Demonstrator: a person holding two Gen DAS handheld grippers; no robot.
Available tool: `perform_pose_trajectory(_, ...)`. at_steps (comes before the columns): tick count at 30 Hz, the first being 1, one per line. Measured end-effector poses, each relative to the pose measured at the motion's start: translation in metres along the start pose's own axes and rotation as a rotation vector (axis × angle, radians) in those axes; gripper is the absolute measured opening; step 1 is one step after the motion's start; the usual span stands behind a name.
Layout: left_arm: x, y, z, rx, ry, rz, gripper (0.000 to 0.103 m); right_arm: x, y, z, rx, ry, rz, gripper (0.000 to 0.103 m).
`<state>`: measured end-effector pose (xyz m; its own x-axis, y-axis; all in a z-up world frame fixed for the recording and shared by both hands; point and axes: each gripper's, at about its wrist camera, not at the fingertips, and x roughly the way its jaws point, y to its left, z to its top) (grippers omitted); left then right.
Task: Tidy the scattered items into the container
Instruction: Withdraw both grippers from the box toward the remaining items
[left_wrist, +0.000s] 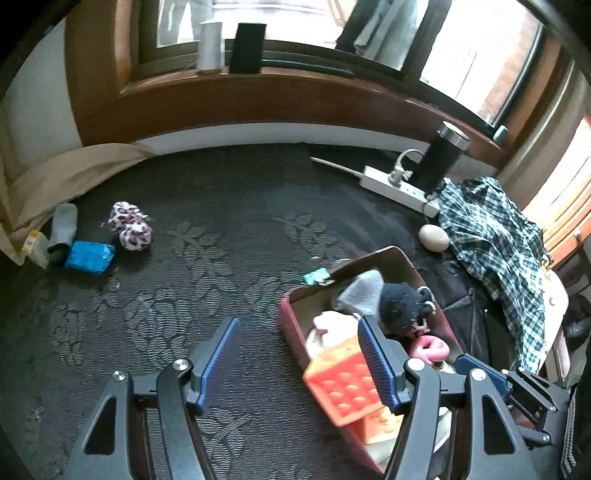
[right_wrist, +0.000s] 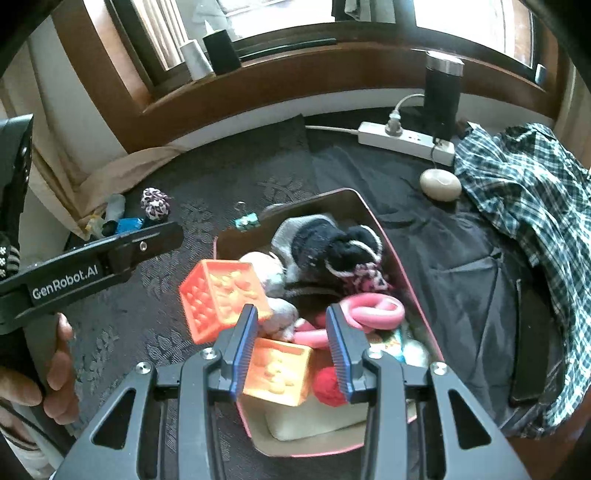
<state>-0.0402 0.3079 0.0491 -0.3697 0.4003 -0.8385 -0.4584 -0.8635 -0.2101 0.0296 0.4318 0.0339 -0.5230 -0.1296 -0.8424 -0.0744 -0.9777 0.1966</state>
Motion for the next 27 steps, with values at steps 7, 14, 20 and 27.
perform_pose_trajectory(7,-0.008,0.038,-0.001,-0.044,-0.006,0.021,0.068,0.008,0.030,0.009,-0.027,-0.006,0.013,0.042)
perform_pose_trajectory(14,-0.015,0.083,-0.004,-0.102,-0.011,0.049,0.068,0.021,0.068,0.017,-0.068,-0.001,0.037,0.042)
perform_pose_trajectory(20,-0.021,0.122,-0.005,-0.144,-0.013,0.069,0.068,0.036,0.103,0.018,-0.110,0.013,0.060,0.042)
perform_pose_trajectory(27,-0.028,0.179,-0.007,-0.219,-0.010,0.107,0.068,0.059,0.144,0.018,-0.158,0.050,0.090,0.042)
